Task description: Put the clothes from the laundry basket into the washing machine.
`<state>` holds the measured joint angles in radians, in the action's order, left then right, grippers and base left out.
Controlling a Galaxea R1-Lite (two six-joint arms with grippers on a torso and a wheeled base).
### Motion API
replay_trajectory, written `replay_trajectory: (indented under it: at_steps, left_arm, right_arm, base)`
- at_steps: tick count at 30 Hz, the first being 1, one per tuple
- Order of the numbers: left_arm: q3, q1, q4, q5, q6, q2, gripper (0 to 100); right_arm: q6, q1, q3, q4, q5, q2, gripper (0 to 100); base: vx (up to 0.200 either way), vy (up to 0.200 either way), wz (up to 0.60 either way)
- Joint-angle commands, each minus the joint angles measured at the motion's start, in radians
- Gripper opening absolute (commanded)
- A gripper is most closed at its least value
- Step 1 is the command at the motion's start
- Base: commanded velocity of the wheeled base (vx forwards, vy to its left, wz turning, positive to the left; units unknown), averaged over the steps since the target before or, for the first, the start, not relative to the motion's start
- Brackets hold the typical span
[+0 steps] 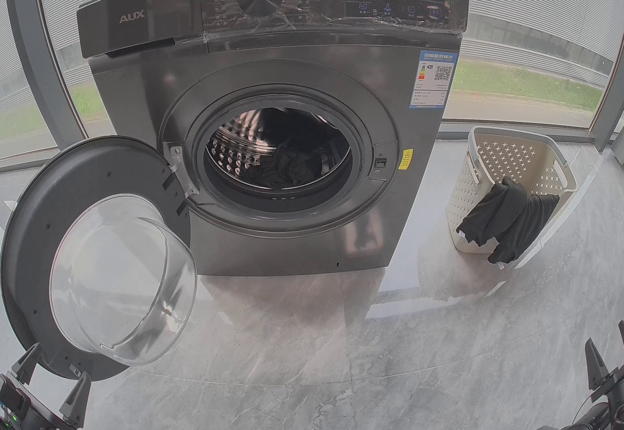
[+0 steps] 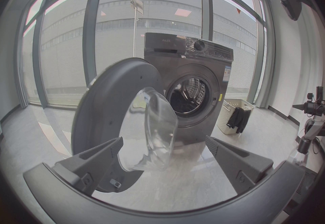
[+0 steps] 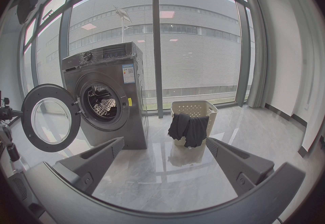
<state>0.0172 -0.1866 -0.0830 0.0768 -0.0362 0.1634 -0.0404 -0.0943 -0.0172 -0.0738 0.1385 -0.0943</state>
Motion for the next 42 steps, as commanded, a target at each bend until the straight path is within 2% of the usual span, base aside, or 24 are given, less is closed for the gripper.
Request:
replay_trajectory:
  at_steps: [1,2,4,5,7,10,12,15,18,19,21,22,23,24,25,26,28,31,35,42]
  left_arm:
    - [-0.017,0.104,0.011,-0.019,0.029,-0.076,100]
    - [-0.017,0.145,0.011,-0.022,0.05,-0.088,100]
    - [-0.016,0.203,0.014,-0.028,0.068,-0.124,100]
    - [-0.016,0.21,0.014,-0.028,0.07,-0.128,100]
    - [-0.016,0.208,0.014,-0.031,0.064,-0.128,100]
    - [-0.016,0.207,0.015,-0.031,0.039,-0.13,100]
    - [-0.014,0.205,0.019,-0.032,0.038,-0.137,100]
    - [-0.014,0.196,0.022,-0.031,0.047,-0.151,100]
    - [-0.011,0.194,0.032,0.0,0.045,-0.16,100]
    - [-0.014,0.191,0.031,0.035,0.053,-0.163,100]
    - [-0.014,0.191,0.031,0.038,0.045,-0.163,100]
    - [-0.014,0.191,0.031,0.037,0.045,-0.163,100]
    - [-0.014,0.19,0.032,0.032,0.041,-0.163,100]
    - [-0.014,0.19,0.032,0.032,0.041,-0.163,100]
    - [-0.016,0.19,0.035,-0.003,0.001,-0.163,100]
    - [-0.016,0.19,0.046,-0.029,-0.001,-0.163,100]
    - [-0.016,0.19,0.06,-0.043,0.015,-0.163,100]
    - [-0.016,0.19,0.06,-0.043,0.015,-0.163,100]
    - [-0.017,0.19,0.08,-0.054,0.048,-0.163,100]
    - [-0.017,0.19,0.078,-0.051,0.035,-0.163,100]
  right_arm:
    - [0.027,0.1,0.016,0.014,-0.071,0.094,100]
    - [0.027,0.099,0.016,0.016,-0.063,0.094,100]
    - [0.028,0.096,0.016,0.016,-0.062,0.094,100]
    - [0.03,0.096,0.016,0.016,-0.065,0.094,100]
    - [0.034,0.096,0.016,0.016,-0.073,0.094,100]
    - [0.059,0.096,0.016,0.014,-0.065,0.094,100]
    - [0.062,0.096,0.014,0.019,-0.062,0.094,100]
    - [0.063,0.097,-0.004,0.068,-0.01,0.094,100]
    - [0.053,0.099,-0.001,0.066,0.015,0.094,100]
    - [0.054,0.097,0.0,0.06,0.041,0.094,100]
    - [0.062,0.096,0.0,0.06,0.056,0.094,100]
    - [0.062,0.094,0.0,0.06,0.046,0.094,100]
    - [0.05,0.096,0.0,0.06,0.016,0.094,100]
    - [0.05,0.096,0.0,0.06,0.016,0.094,100]
    - [0.011,0.094,0.008,0.066,-0.125,0.094,100]
    - [0.001,0.094,0.017,0.071,-0.152,0.094,100]
    - [0.011,0.096,0.017,0.068,-0.129,0.094,100]
    - [0.02,0.094,0.017,0.069,-0.126,0.094,100]
    - [0.024,0.093,0.017,0.068,-0.128,0.094,100]
    - [0.024,0.093,0.017,0.068,-0.128,0.094,100]
  base:
    - [0.0,0.0,0.0]
    - [0.0,0.0,0.0]
    - [0.0,0.0,0.0]
    - [0.0,-0.2,0.0]
    - [0.0,-0.2,0.0]
    - [0.0,-0.2,0.0]
    - [0.0,-0.2,0.0]
    - [0.0,-0.2,0.0]
    - [0.0,-0.2,0.0]
    - [0.0,-0.2,0.0]
    - [0.0,0.0,0.0]
    - [0.0,0.0,0.0]
    - [0.0,0.0,0.0]
    - [0.0,0.0,0.0]
    - [0.0,0.0,0.0]
    - [0.0,0.0,0.0]
    - [0.0,0.0,0.0]
    - [0.0,0.0,0.0]
    - [0.0,0.0,0.0]
    - [0.0,-0.057,0.0]
